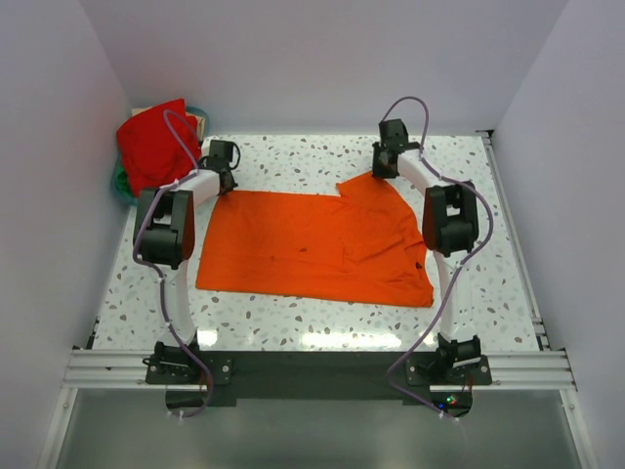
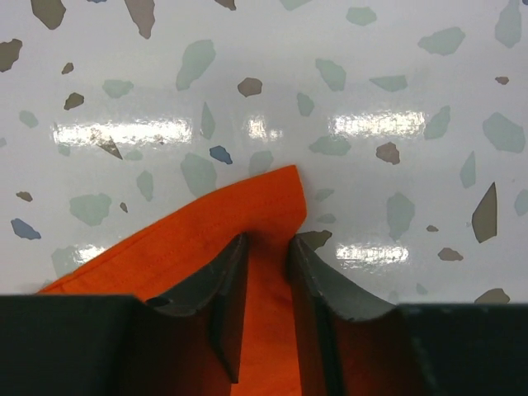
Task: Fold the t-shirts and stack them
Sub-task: Fold the tshirt
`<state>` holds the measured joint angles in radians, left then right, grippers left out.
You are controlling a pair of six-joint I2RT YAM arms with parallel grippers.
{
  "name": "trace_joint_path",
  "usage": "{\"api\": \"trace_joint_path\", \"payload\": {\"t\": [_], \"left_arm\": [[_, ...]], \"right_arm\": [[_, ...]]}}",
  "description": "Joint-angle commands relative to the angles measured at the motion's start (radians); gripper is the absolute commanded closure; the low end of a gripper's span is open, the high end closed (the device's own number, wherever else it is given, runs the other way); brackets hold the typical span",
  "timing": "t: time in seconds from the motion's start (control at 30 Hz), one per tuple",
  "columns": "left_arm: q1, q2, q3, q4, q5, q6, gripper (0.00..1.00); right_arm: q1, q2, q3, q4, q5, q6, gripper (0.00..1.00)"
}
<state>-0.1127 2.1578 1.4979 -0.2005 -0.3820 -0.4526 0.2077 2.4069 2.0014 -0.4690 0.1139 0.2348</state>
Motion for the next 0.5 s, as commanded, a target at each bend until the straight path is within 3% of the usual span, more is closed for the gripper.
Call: {"api": "trace_joint_path", "payload": {"t": [0.0, 0.13, 0.47], "left_arm": [[-0.002, -0.010, 0.015, 0.049, -0.020, 0.000, 1.00], [-0.002, -0.021, 0.016, 0.061, -0.024, -0.008, 1.00], [-0.001, -0.072, 0.016, 0.082, -0.037, -0.006, 1.00]], "right_arm": [[0.001, 0.012, 0.053, -0.005, 0.013, 0.003, 0.73], [-0.001, -0.017, 0.056, 0.016, 0.012, 0.003, 0.86], [-0.002, -0.143, -0.006, 0.079, 0.027, 0.001, 0.93]]}}
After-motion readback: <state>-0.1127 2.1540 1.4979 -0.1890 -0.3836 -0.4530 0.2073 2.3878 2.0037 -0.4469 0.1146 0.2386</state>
